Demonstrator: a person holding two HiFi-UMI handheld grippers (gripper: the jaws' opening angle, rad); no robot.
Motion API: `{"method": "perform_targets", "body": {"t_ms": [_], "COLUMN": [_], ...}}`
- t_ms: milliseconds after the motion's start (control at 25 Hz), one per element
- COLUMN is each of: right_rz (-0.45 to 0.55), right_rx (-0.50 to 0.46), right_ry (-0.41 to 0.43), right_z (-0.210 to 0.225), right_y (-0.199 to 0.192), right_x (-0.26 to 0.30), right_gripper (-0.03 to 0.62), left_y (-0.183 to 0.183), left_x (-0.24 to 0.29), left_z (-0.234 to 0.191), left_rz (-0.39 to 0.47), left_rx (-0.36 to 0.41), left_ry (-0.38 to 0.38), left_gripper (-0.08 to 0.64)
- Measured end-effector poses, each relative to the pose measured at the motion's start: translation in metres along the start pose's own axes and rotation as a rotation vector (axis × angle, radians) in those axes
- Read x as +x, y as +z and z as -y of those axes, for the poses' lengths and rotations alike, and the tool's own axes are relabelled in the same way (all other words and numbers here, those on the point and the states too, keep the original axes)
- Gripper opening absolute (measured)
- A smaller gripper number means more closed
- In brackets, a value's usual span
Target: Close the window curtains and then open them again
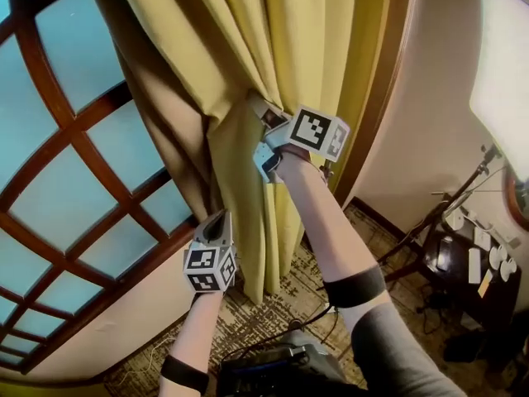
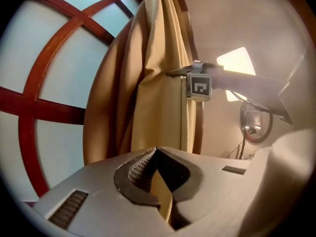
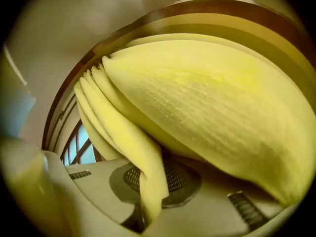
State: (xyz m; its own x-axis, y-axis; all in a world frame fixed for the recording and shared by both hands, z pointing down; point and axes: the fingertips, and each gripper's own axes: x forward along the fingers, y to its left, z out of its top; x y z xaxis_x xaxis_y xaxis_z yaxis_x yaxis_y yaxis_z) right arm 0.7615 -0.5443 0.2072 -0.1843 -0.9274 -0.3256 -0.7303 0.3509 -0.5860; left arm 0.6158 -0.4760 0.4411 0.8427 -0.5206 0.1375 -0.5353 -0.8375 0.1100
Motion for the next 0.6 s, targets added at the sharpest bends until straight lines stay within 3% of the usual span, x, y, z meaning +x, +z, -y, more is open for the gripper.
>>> {"method": "perform_targets", "body": {"t_ms": [160, 280, 440, 600], "right_rz": [-0.033, -0.051, -0.095, -0.103], "right_rx": [-0.018, 0.0, -0.059, -0.059], "right_ry": [0.039, 0.065, 0.096, 0.113], "right_z": [-0.004, 0.008, 0.002, 0.013], "right_y": [-0.006, 0.007, 0.009, 0.02], "right_x": [0.006, 0.004, 0.007, 0.008], "right_gripper": [0.041, 0.044, 0.048, 0.049], "left_y": [-0.001, 0.004, 0.011, 0.017], "left_x": [0.015, 0.033, 0.038, 0.05], "left_z": [0.011, 0.023, 0.028, 0.034], "left_rz": [0.0, -0.001, 0.015, 0.028], "left_rx": [0.009, 0.002, -0.017, -0.01], "left_ry": [0.0, 0.039, 0.084, 0.117], "left_gripper": [0.0, 0.0, 0.0, 0.0]}}
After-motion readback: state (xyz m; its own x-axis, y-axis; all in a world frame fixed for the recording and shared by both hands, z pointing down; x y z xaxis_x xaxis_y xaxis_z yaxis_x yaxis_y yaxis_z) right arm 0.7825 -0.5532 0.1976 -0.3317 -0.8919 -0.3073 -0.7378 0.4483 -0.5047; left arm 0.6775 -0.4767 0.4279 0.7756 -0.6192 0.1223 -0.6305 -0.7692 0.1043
